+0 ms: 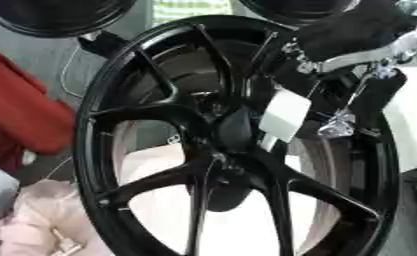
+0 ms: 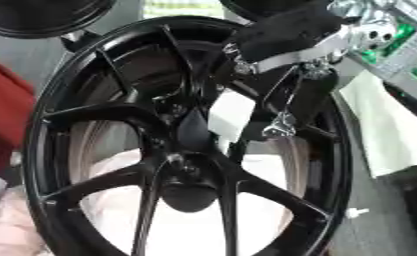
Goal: Pull the pin out of the wheel hub.
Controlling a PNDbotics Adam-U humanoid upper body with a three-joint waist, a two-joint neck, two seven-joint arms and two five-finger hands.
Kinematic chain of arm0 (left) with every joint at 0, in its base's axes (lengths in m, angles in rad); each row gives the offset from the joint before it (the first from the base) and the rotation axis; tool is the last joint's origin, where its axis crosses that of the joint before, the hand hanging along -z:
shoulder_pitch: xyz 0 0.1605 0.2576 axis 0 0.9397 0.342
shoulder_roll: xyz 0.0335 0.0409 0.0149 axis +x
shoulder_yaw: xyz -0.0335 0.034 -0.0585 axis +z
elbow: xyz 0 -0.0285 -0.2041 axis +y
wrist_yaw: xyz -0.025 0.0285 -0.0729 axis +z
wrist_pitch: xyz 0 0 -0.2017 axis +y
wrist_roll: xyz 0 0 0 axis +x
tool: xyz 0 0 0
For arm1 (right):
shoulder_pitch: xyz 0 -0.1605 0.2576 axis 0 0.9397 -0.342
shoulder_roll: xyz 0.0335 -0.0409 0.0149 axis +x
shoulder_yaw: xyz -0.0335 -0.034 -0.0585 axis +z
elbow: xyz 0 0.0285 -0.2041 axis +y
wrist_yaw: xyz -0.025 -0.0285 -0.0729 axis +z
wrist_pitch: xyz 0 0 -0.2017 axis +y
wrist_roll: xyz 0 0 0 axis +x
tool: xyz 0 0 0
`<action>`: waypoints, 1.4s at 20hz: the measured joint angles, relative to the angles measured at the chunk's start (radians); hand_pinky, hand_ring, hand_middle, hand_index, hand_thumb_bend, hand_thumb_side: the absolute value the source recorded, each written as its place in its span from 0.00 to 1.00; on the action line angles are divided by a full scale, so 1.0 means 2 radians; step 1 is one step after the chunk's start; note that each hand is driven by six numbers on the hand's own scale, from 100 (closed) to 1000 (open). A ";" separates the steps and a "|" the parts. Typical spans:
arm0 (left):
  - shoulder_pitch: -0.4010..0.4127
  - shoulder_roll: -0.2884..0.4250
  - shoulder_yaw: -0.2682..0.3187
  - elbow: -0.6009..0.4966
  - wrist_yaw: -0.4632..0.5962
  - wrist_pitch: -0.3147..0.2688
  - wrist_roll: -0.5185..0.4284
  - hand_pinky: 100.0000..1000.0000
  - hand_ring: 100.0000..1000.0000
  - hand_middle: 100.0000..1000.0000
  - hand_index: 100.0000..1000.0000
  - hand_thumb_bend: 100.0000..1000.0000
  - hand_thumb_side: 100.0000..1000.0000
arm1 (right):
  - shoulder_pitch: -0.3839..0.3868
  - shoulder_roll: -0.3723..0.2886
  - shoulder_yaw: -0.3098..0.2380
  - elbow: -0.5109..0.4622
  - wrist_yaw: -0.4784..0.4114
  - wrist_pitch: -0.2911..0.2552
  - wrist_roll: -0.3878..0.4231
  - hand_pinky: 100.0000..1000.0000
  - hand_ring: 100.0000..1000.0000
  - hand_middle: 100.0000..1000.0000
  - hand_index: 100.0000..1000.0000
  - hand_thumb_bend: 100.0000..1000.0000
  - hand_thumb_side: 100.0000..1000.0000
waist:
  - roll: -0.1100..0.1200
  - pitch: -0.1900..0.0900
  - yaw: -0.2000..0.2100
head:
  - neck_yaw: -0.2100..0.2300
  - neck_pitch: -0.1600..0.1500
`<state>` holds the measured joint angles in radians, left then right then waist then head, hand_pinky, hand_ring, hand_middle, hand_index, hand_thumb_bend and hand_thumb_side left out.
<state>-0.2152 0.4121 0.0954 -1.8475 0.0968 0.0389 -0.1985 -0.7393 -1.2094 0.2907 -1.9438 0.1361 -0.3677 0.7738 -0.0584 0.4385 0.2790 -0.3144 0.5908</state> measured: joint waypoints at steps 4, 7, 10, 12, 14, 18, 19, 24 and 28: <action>0.001 0.000 0.000 0.000 0.000 0.000 0.000 0.68 0.55 0.44 0.61 0.00 0.86 | 0.000 0.000 0.000 0.002 -0.001 0.002 -0.002 0.95 0.91 0.67 0.63 0.00 0.16 | 0.000 -0.001 0.001 | 0.000 0.000; 0.002 0.000 0.000 0.000 0.000 0.000 0.000 0.68 0.55 0.44 0.61 0.00 0.86 | 0.000 0.001 0.000 0.004 -0.002 0.005 -0.005 0.95 0.90 0.67 0.62 0.00 0.15 | 0.000 -0.001 0.001 | 0.000 0.000; 0.002 0.000 0.000 0.000 0.000 0.000 0.000 0.68 0.55 0.44 0.61 0.00 0.86 | 0.000 0.003 -0.001 0.006 -0.003 0.007 -0.008 0.95 0.89 0.65 0.61 0.00 0.15 | -0.002 -0.001 0.000 | 0.000 0.002; 0.002 0.000 0.000 0.000 0.000 0.000 0.000 0.68 0.55 0.44 0.61 0.00 0.86 | -0.002 0.004 -0.002 0.006 -0.004 0.009 -0.009 0.95 0.89 0.65 0.61 0.00 0.16 | -0.003 -0.001 0.000 | -0.001 0.003; 0.002 0.000 0.000 0.000 0.000 0.000 0.000 0.68 0.55 0.44 0.61 0.00 0.86 | -0.004 0.004 -0.006 0.006 -0.006 0.011 -0.008 0.95 0.89 0.65 0.61 0.00 0.15 | -0.003 -0.001 0.000 | -0.002 0.003; 0.005 0.000 0.000 0.000 0.000 0.000 0.000 0.68 0.55 0.44 0.61 0.00 0.85 | -0.011 0.006 -0.016 0.008 -0.013 0.017 -0.008 0.95 0.88 0.63 0.60 0.00 0.15 | -0.003 -0.001 0.000 | -0.002 0.003; 0.006 0.000 0.000 0.000 0.000 0.001 0.000 0.68 0.55 0.44 0.61 0.00 0.85 | -0.013 0.008 -0.018 0.009 -0.015 0.018 -0.007 0.95 0.88 0.63 0.60 0.00 0.14 | -0.003 -0.001 0.000 | -0.002 0.003; 0.007 0.000 0.000 0.000 0.000 0.001 0.001 0.68 0.55 0.44 0.61 0.00 0.86 | -0.019 0.010 -0.032 0.016 -0.026 0.024 -0.006 0.94 0.87 0.62 0.59 0.00 0.14 | -0.003 -0.003 -0.001 | -0.002 0.003; 0.007 0.000 0.000 0.000 0.000 0.001 0.001 0.68 0.55 0.44 0.61 0.00 0.85 | -0.023 0.013 -0.041 0.019 -0.034 0.029 -0.005 0.94 0.87 0.61 0.58 0.00 0.14 | -0.003 -0.005 -0.001 | -0.002 0.003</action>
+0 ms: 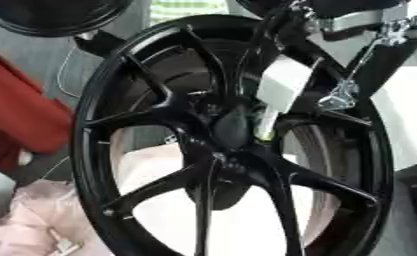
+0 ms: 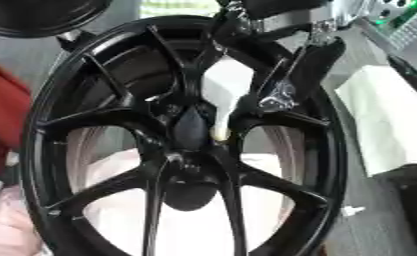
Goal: Pull the pin out of the wheel hub.
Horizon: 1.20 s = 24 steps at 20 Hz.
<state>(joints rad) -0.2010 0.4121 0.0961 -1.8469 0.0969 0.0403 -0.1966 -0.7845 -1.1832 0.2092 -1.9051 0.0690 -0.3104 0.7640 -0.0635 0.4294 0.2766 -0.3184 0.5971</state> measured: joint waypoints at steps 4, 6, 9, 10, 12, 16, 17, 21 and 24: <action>0.001 0.000 0.000 0.000 0.000 0.000 0.000 0.68 0.55 0.44 0.61 0.00 0.85 | -0.004 0.000 -0.010 0.005 -0.007 0.004 -0.002 0.94 0.87 0.60 0.57 0.00 0.13 | 0.000 -0.001 -0.002 | 0.000 0.000; 0.001 0.000 0.000 0.000 0.000 0.000 0.000 0.68 0.55 0.44 0.61 0.00 0.85 | -0.006 0.000 -0.015 0.009 -0.011 0.006 -0.003 0.94 0.87 0.60 0.57 0.00 0.13 | 0.000 -0.002 -0.003 | 0.000 0.002; 0.004 0.000 0.002 0.000 0.000 0.000 0.001 0.68 0.55 0.44 0.61 0.00 0.85 | -0.007 0.000 -0.028 0.014 -0.022 0.011 -0.007 0.94 0.87 0.59 0.57 0.00 0.10 | 0.000 -0.002 -0.006 | 0.001 0.004; 0.004 0.000 0.003 0.000 0.000 0.000 0.001 0.68 0.55 0.44 0.61 0.00 0.85 | -0.006 0.000 -0.034 0.016 -0.028 0.012 -0.011 0.94 0.87 0.59 0.57 0.00 0.09 | 0.000 -0.002 -0.007 | 0.002 0.004; 0.004 0.000 0.003 0.000 0.000 -0.001 0.002 0.68 0.55 0.44 0.61 0.00 0.85 | 0.002 -0.002 -0.053 0.021 -0.037 0.015 -0.026 0.94 0.86 0.59 0.56 0.00 0.06 | 0.000 -0.002 -0.009 | 0.005 0.005; 0.004 0.000 0.006 0.000 0.000 -0.001 0.005 0.68 0.55 0.44 0.61 0.00 0.85 | 0.038 -0.010 -0.110 0.040 -0.049 0.018 -0.091 0.94 0.86 0.59 0.56 0.00 0.00 | 0.000 -0.002 -0.012 | 0.018 0.005; 0.005 0.000 0.006 0.000 0.000 -0.001 0.006 0.68 0.55 0.44 0.61 0.00 0.85 | 0.051 -0.013 -0.127 0.047 -0.052 0.018 -0.115 0.94 0.86 0.59 0.56 0.00 0.00 | 0.000 -0.002 -0.012 | 0.021 0.005; 0.009 0.000 0.011 0.000 0.000 -0.001 0.011 0.68 0.55 0.44 0.61 0.00 0.84 | 0.110 -0.016 -0.196 0.089 -0.068 0.015 -0.229 0.92 0.87 0.58 0.56 0.00 0.00 | 0.000 -0.002 -0.020 | 0.032 0.004; 0.011 0.000 0.014 0.000 0.000 -0.002 0.014 0.68 0.55 0.44 0.61 0.00 0.84 | 0.153 -0.015 -0.242 0.133 -0.077 0.013 -0.316 0.91 0.87 0.57 0.55 0.00 0.00 | 0.000 -0.002 -0.025 | 0.037 0.003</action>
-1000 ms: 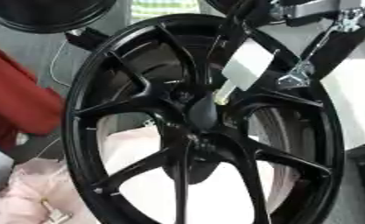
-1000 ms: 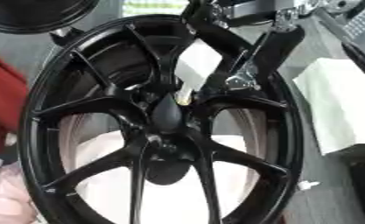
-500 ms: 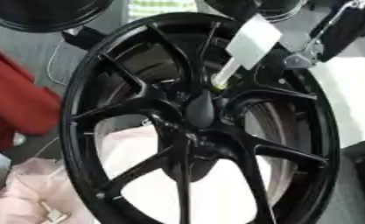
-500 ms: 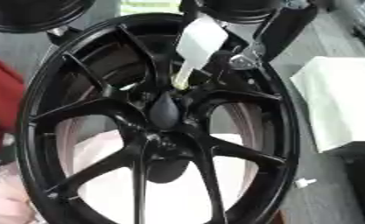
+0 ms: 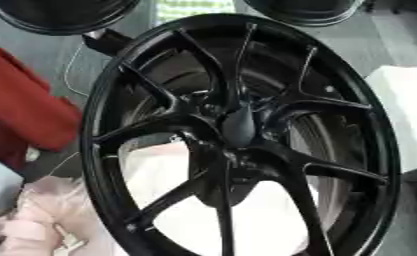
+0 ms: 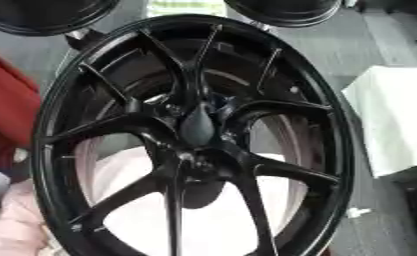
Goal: Pull the pin out of the wheel hub.
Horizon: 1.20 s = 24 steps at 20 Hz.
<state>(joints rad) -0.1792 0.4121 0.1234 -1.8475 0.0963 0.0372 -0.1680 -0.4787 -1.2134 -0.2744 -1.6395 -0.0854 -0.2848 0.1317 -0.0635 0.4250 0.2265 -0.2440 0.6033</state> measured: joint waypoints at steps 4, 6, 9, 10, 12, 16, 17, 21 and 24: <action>0.003 0.000 0.005 0.000 0.000 -0.001 0.005 0.68 0.55 0.44 0.61 0.00 0.83 | 0.063 0.017 -0.060 0.074 0.003 0.021 -0.126 0.90 0.88 0.57 0.56 0.00 0.00 | 0.000 -0.005 -0.007 | 0.007 -0.006; 0.005 0.000 0.006 0.000 0.000 -0.002 0.007 0.68 0.55 0.44 0.61 0.00 0.83 | 0.097 0.035 -0.085 0.110 0.024 0.048 -0.192 0.90 0.89 0.58 0.56 0.00 0.00 | 0.000 -0.008 -0.009 | 0.010 -0.008; 0.006 0.000 0.009 0.000 0.000 -0.003 0.010 0.68 0.55 0.44 0.61 0.00 0.83 | 0.145 0.076 -0.109 0.144 0.065 0.100 -0.276 0.90 0.91 0.62 0.60 0.00 0.00 | 0.000 -0.008 -0.011 | 0.012 -0.008; 0.006 0.000 0.009 0.000 0.000 -0.003 0.011 0.68 0.55 0.44 0.61 0.00 0.83 | 0.159 0.092 -0.115 0.153 0.077 0.120 -0.298 0.90 0.92 0.64 0.62 0.00 0.00 | 0.000 -0.008 -0.011 | 0.013 -0.008; 0.006 0.000 0.010 0.000 0.000 -0.003 0.012 0.68 0.55 0.44 0.61 0.00 0.83 | 0.181 0.123 -0.123 0.168 0.096 0.160 -0.335 0.92 1.00 0.74 0.73 0.00 0.00 | 0.000 -0.008 -0.011 | 0.014 -0.009; 0.006 0.000 0.011 0.000 0.000 -0.003 0.013 0.68 0.55 0.44 0.61 0.00 0.83 | 0.206 0.172 -0.129 0.198 0.103 0.239 -0.364 0.94 1.00 0.93 0.95 0.00 0.62 | 0.000 -0.008 -0.010 | 0.015 -0.013; 0.007 0.000 0.011 0.000 0.000 -0.003 0.013 0.68 0.55 0.44 0.61 0.00 0.83 | 0.207 0.180 -0.131 0.202 0.100 0.253 -0.368 0.94 1.00 0.93 0.96 0.00 0.60 | 0.000 -0.008 -0.010 | 0.015 -0.013; 0.007 0.000 0.011 0.000 0.000 -0.004 0.014 0.68 0.55 0.44 0.61 0.00 0.83 | 0.204 0.194 -0.135 0.195 0.070 0.279 -0.404 0.95 1.00 0.97 0.99 0.00 0.54 | 0.000 -0.009 -0.008 | 0.015 -0.013; 0.007 0.000 0.012 0.000 0.000 -0.004 0.014 0.68 0.55 0.44 0.61 0.00 0.83 | 0.202 0.195 -0.135 0.164 0.063 0.286 -0.427 0.94 1.00 0.96 0.97 0.00 0.49 | 0.000 -0.010 -0.008 | 0.015 -0.013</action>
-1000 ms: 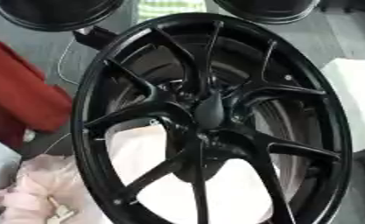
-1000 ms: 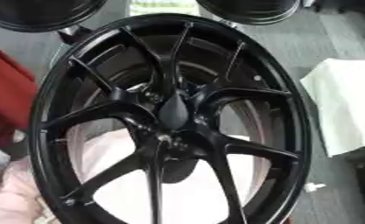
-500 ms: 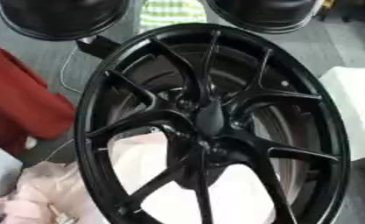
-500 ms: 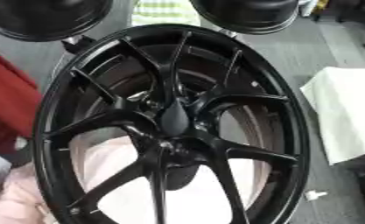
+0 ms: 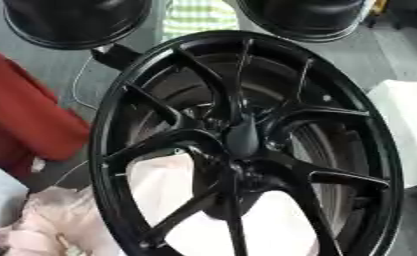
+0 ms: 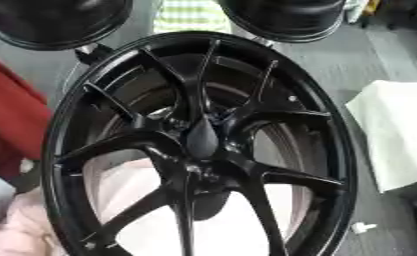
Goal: Pull the pin out of the wheel hub.
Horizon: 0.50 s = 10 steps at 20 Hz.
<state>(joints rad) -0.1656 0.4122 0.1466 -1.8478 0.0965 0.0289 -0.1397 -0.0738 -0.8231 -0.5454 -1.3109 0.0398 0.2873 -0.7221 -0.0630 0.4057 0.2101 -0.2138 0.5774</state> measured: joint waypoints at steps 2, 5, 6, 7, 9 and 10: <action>0.000 0.000 0.000 0.000 0.000 0.000 0.000 0.68 0.55 0.44 0.61 0.00 0.83 | -0.005 0.000 0.000 -0.027 0.000 0.009 -0.011 0.94 1.00 0.95 0.96 0.00 0.00 | 0.000 -0.001 0.000 | 0.000 0.000; 0.000 0.000 0.000 0.000 0.000 0.000 0.000 0.68 0.55 0.44 0.61 0.00 0.83 | -0.012 0.000 0.000 -0.073 0.014 0.026 -0.021 0.93 1.00 0.91 0.92 0.00 0.00 | 0.000 -0.003 0.000 | 0.000 0.000; 0.000 0.000 0.000 0.000 0.000 0.000 0.000 0.68 0.55 0.44 0.61 0.00 0.83 | -0.015 0.000 0.001 -0.089 0.020 0.028 -0.018 0.92 1.00 0.88 0.89 0.00 0.00 | 0.000 -0.003 0.001 | -0.001 0.000; 0.000 0.000 0.000 0.000 0.000 0.000 0.000 0.68 0.55 0.44 0.61 0.00 0.83 | -0.019 0.000 0.003 -0.106 0.024 0.030 -0.017 0.91 1.00 0.86 0.88 0.00 0.01 | 0.000 -0.003 0.001 | -0.001 0.000; 0.000 0.000 0.000 0.000 0.000 0.001 0.001 0.68 0.55 0.44 0.61 0.00 0.83 | -0.027 0.000 0.012 -0.147 0.033 0.031 -0.016 0.90 1.00 0.80 0.83 0.00 0.01 | 0.000 -0.003 0.001 | -0.002 0.000; 0.000 0.000 0.000 0.000 0.000 0.001 0.000 0.68 0.55 0.44 0.61 0.00 0.83 | -0.031 0.000 0.019 -0.172 0.040 0.031 -0.016 0.89 1.00 0.78 0.83 0.00 0.22 | 0.000 -0.003 0.002 | -0.003 0.000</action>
<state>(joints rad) -0.1659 0.4122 0.1468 -1.8479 0.0973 0.0306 -0.1388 -0.1362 -0.8231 -0.5074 -1.6555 0.1202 0.3484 -0.7543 -0.0630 0.4005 0.2138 -0.2192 0.5775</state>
